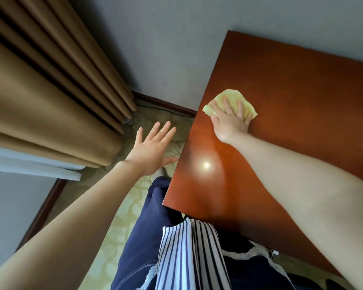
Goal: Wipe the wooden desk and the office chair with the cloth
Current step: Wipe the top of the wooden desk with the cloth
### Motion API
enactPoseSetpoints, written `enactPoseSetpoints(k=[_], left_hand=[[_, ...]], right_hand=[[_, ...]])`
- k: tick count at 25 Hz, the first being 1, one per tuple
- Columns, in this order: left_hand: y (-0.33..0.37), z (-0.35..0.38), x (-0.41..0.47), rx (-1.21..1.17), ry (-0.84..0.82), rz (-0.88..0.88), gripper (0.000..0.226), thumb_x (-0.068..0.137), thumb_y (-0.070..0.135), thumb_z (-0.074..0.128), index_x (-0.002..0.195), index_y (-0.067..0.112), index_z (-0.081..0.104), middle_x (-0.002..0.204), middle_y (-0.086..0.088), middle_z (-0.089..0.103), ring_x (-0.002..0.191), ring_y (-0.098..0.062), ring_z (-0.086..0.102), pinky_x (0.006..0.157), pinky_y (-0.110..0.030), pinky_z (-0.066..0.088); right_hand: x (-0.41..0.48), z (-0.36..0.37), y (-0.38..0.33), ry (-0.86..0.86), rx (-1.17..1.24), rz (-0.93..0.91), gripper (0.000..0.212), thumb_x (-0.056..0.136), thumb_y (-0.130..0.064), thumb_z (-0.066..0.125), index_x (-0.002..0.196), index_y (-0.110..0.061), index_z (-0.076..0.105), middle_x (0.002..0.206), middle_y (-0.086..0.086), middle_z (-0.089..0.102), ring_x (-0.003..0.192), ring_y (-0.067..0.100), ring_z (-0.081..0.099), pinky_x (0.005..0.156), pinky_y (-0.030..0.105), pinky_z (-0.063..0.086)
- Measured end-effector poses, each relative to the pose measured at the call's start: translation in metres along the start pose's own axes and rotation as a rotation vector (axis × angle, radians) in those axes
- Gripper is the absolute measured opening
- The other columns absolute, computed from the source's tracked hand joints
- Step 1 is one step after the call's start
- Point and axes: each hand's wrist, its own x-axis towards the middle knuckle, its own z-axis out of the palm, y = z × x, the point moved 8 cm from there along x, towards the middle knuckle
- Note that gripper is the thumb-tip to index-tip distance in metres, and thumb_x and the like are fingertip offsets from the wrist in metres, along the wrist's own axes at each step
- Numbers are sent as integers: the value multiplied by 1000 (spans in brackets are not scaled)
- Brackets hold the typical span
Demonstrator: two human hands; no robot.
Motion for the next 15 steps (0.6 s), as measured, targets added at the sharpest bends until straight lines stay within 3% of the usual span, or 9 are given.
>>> enactPoseSetpoints(k=[6, 8, 11, 15], left_hand=[[-6, 10, -19, -136, 74, -124, 66, 98, 48, 31, 152, 24, 0, 159, 6, -9, 146, -17, -12, 114, -53, -7], [0, 12, -19, -133, 73, -118, 65, 99, 47, 30, 152, 24, 1, 159, 6, -9, 146, -18, -12, 114, -54, -7], [18, 15, -10, -126, 62, -86, 63, 99, 46, 29, 152, 25, 2, 159, 6, -8, 146, -18, -11, 113, -54, -7], [50, 18, 6, -46, 19, -2, 62, 99, 47, 28, 151, 28, 1, 159, 7, -9, 146, -18, -12, 113, -54, -7]], right_hand=[[-96, 54, -68, 46, -159, -443, 42, 99, -48, 25, 141, -50, 30, 158, -12, 7, 144, 29, -12, 108, 62, -11], [-134, 72, -77, 22, -225, -598, 43, 99, -49, 24, 141, -50, 29, 158, -12, 10, 144, 28, -13, 108, 62, -15], [-175, 91, -68, -20, -311, -773, 44, 98, -48, 29, 142, -51, 23, 158, -14, 8, 145, 28, -10, 110, 62, -13], [-201, 93, -31, -25, -380, -874, 45, 96, -49, 38, 141, -50, 30, 157, -15, 16, 146, 26, -1, 112, 63, -2]])
